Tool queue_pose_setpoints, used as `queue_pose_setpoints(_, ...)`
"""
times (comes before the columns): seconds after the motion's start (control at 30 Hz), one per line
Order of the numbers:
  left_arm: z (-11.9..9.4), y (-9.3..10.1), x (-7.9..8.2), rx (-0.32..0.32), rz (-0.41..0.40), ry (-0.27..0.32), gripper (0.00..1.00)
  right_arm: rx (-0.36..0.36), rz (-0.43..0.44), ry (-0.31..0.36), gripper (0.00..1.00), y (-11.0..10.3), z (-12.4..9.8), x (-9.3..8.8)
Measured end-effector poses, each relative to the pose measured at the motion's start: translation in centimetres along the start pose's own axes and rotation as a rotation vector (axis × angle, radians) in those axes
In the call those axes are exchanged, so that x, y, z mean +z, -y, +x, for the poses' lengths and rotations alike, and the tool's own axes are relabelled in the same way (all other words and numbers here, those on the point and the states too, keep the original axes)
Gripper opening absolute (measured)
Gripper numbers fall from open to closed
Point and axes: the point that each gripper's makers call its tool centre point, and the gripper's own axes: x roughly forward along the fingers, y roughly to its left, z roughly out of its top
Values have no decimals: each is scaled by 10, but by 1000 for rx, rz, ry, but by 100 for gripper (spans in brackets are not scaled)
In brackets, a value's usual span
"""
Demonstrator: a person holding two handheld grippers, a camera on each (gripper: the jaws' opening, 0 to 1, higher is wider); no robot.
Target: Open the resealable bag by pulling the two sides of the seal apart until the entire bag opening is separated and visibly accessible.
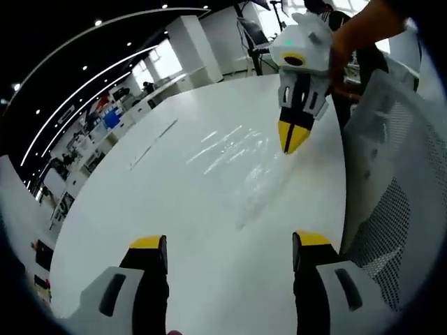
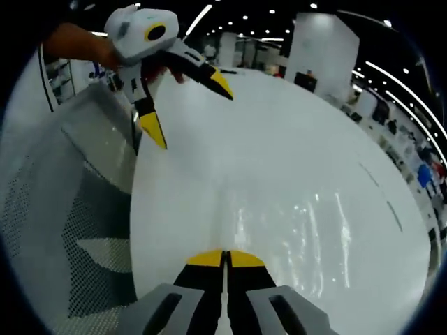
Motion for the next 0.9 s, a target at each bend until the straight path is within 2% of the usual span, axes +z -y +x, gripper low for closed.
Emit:
queue_pose_setpoints(0.07,4,4,2,-20,52,-4,69,22,-22,33,0,-4,-5,10)
queue_pose_setpoints(0.2,12,12,11,-57,114,4,65,48,-92,45,0,-9,-12,18)
queue_pose_setpoints(0.37,22,22,17,-107,136,3,60,59,-129,75,0,-10,-20,26)
queue_pose_setpoints(0.43,26,24,18,-120,109,0,60,68,-145,96,0,-11,-25,30)
queue_pose_setpoints(0.57,31,27,18,-143,150,-13,48,69,-173,117,0,-9,-33,34)
queue_pose_setpoints(0.63,31,33,18,-195,173,-14,41,64,-165,119,0,-7,-34,35)
queue_pose_setpoints(0.73,31,30,22,-200,158,-4,30,51,-175,137,0,-4,-38,41)
queue_pose_setpoints(0.83,32,30,25,-222,168,-3,18,41,-191,137,0,0,-39,43)
queue_pose_setpoints(0.9,32,30,26,-238,165,-7,5,39,-201,134,0,2,-39,43)
